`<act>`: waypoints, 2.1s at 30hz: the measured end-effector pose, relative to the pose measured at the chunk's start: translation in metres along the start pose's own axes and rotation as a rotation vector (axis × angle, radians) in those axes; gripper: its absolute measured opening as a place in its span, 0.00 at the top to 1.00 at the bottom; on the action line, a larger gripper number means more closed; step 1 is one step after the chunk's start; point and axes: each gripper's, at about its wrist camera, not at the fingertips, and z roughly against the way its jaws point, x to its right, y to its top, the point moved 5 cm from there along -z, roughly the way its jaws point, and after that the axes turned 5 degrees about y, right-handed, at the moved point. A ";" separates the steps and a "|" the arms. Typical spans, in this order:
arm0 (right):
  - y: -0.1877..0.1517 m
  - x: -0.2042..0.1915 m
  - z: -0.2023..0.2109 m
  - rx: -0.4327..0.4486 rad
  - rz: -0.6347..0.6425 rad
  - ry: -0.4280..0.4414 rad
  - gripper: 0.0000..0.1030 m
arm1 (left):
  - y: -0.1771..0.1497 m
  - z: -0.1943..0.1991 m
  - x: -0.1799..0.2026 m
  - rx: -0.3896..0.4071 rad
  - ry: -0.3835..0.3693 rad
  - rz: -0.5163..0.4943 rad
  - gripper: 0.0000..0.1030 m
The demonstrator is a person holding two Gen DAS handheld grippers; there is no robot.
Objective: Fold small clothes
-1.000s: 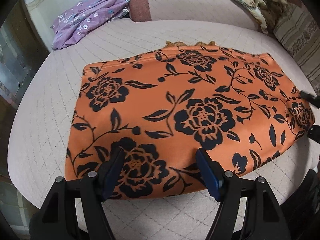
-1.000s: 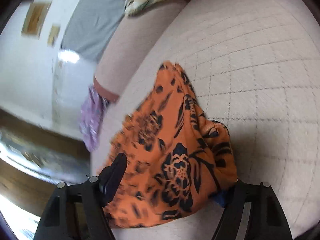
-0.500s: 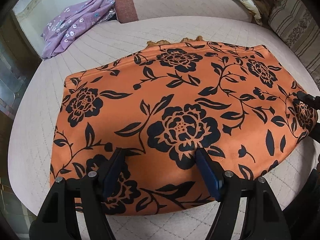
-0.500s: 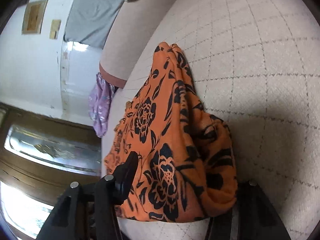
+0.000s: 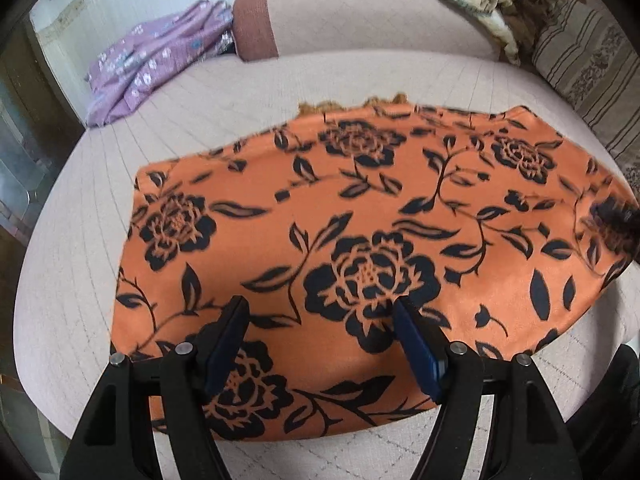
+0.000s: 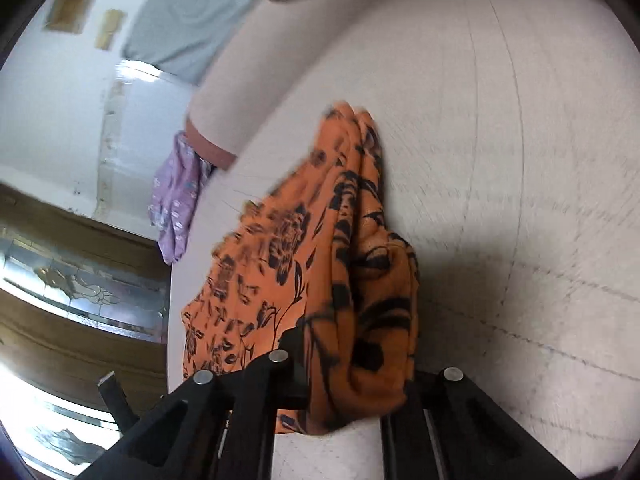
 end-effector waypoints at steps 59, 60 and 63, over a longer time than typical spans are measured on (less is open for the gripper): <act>-0.015 0.008 0.002 -0.020 -0.135 0.028 0.13 | -0.027 0.030 -0.051 0.054 -0.006 0.153 0.01; -0.018 0.001 0.010 -0.015 -0.137 0.026 0.13 | -0.027 0.031 -0.051 0.061 0.006 0.144 0.01; -0.032 -0.022 0.027 0.008 -0.080 0.067 0.13 | -0.025 0.029 -0.053 0.049 0.004 0.156 0.01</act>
